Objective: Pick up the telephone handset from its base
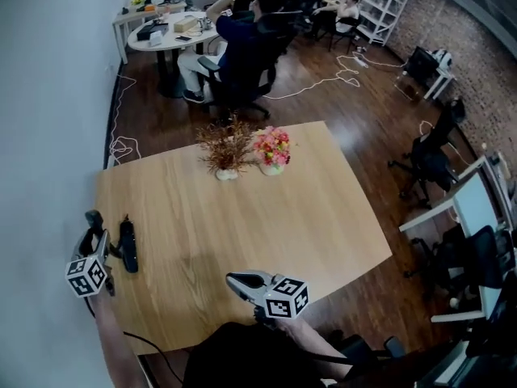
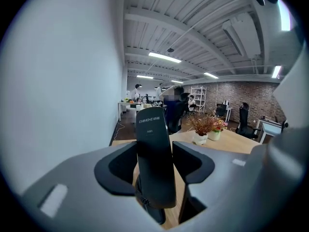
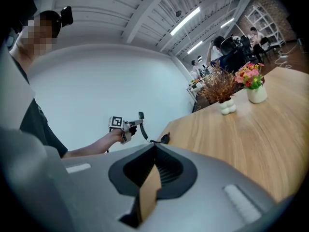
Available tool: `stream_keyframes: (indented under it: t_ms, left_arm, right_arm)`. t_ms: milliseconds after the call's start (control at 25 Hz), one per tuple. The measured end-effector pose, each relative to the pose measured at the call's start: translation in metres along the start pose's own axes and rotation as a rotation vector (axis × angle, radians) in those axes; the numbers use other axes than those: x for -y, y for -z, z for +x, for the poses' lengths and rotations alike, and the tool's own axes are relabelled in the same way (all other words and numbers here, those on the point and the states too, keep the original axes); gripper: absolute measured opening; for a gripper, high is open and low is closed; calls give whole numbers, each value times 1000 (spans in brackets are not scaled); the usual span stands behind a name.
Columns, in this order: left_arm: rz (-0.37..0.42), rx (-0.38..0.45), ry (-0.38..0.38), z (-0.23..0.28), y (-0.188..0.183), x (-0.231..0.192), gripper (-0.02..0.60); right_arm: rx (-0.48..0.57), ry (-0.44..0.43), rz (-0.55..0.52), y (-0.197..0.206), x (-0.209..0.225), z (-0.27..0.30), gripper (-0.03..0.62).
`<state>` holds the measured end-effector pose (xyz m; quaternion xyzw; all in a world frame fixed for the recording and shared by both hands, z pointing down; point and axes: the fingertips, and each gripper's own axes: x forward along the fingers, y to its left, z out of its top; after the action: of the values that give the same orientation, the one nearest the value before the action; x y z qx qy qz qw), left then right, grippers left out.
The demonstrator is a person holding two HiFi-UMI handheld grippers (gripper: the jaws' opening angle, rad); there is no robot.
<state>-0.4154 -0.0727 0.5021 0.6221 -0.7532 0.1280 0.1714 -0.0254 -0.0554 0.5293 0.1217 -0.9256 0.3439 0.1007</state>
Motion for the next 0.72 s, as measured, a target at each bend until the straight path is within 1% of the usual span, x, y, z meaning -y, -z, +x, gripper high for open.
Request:
stream_keyframes:
  t_ms: [120, 320, 720]
  left_arm:
    - [9, 28, 5, 5, -1, 9, 235]
    - [19, 48, 36, 21, -1, 23, 233]
    - [30, 63, 43, 14, -1, 36, 233]
  right_arm:
    - [-7, -10, -14, 1, 6, 2, 3]
    - [2, 8, -22, 0, 15, -1, 3]
    - [13, 12, -15, 3, 14, -11, 3]
